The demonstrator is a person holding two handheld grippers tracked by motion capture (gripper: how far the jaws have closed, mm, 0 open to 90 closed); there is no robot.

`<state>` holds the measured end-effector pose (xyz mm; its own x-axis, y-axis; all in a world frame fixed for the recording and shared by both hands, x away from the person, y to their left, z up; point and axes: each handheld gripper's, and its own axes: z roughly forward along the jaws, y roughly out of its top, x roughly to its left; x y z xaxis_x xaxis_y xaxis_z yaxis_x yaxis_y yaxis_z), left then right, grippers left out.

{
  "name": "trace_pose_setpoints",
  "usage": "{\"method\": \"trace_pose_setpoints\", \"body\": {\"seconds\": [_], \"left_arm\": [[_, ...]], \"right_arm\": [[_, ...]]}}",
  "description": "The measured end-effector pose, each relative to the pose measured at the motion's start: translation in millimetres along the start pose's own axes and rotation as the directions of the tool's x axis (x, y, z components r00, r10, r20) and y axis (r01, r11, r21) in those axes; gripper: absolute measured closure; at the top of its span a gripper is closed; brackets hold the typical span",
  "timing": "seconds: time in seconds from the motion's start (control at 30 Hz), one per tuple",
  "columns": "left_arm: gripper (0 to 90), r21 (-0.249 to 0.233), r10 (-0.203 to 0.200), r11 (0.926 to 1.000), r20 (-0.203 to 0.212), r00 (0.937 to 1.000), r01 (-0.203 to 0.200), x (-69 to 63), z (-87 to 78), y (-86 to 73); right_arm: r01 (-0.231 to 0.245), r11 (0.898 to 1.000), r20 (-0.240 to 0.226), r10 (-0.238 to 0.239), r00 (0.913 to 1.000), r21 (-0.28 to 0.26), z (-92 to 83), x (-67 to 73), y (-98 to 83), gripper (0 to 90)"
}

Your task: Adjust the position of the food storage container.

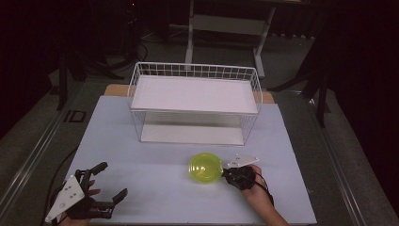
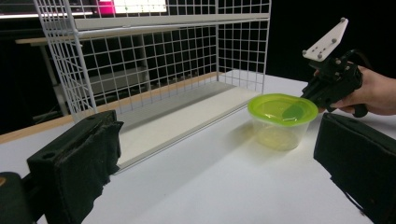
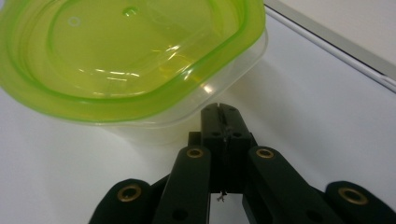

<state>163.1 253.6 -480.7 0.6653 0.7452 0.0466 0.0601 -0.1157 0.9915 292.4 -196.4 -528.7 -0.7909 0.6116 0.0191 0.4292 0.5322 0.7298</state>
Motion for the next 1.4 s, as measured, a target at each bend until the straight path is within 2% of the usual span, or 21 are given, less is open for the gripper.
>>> {"method": "trace_pose_setpoints", "body": {"seconds": [0.13,0.27,0.5,0.97,1.13,1.4], "left_arm": [[1.4,0.002,0.000,1.0000,0.000,1.0000,0.000,0.1,-0.2,-0.1],[1.4,0.000,-0.002,1.0000,0.000,1.0000,0.002,0.2,-0.2,-0.1],[1.4,0.004,-0.001,1.0000,0.003,1.0000,0.001,-0.1,0.1,-0.4],[1.4,0.008,0.002,1.0000,0.004,1.0000,-0.002,0.0,-0.2,-0.4],[1.4,0.011,0.000,0.9999,0.004,1.0000,0.000,-0.2,0.2,-0.7],[1.4,0.020,0.001,0.9998,0.016,0.9999,-0.002,-2.4,2.1,-0.8]], "right_arm": [[0.019,1.000,-0.016,-0.019,0.9997,0.008,5.9,5.9,4.1,90.0],[0.015,1.000,-0.026,-0.014,0.9996,0.014,10.7,11.0,7.0,90.0],[0.034,0.999,-0.055,-0.033,0.9979,0.007,22.3,21.0,17.0,90.0],[0.047,0.999,-0.072,-0.046,0.9963,0.011,31.3,27.6,24.7,90.0],[0.046,0.999,-0.057,-0.045,0.9973,0.012,26.3,24.6,22.7,90.0],[0.013,1.000,-0.009,-0.013,0.9999,-0.013,-1.3,16.0,13.8,90.0]]}}
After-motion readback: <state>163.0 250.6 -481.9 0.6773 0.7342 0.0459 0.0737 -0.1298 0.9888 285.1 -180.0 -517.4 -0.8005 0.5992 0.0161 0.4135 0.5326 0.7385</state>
